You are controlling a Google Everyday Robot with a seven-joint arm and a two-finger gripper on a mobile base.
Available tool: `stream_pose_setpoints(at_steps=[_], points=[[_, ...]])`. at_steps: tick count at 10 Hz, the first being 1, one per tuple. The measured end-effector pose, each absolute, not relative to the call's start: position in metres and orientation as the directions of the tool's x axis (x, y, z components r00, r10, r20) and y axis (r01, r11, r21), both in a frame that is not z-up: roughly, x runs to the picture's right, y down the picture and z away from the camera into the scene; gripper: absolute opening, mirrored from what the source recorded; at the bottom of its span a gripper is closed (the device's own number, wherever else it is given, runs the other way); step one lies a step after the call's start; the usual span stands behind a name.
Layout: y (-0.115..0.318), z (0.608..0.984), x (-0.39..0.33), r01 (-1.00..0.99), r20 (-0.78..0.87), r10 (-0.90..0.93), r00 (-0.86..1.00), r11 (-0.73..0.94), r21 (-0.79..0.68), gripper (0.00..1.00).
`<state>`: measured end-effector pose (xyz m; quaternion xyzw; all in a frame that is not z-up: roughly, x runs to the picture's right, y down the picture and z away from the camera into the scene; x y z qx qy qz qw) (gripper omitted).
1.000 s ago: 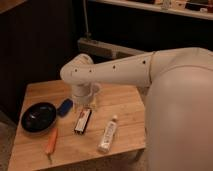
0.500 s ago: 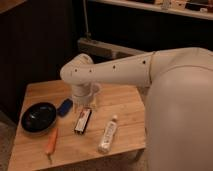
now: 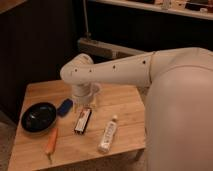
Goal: Push the ceramic bowl across the table
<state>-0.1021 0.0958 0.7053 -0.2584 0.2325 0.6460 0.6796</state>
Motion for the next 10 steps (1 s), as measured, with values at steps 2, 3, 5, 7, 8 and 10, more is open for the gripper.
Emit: stream_pose_setpoints(at_steps=[2,3,5,7,8,10], points=[[0.08,0.719,-0.106,-0.998,-0.6,0.8,0.034,-0.001,-0.058,0.65],[0.065,0.73,-0.106,-0.998,-0.571,0.82,0.029,-0.012,-0.068,0.65],[0.032,0.755,-0.123,-0.995,-0.521,0.852,0.041,-0.014,-0.101,0.65],[0.004,0.775,-0.156,-0.991,-0.493,0.867,0.07,0.005,-0.133,0.65],[-0.013,0.79,-0.18,-0.988,-0.484,0.87,0.094,0.022,-0.153,0.65],[-0.038,0.81,-0.211,-0.982,-0.473,0.872,0.13,0.048,-0.18,0.65]])
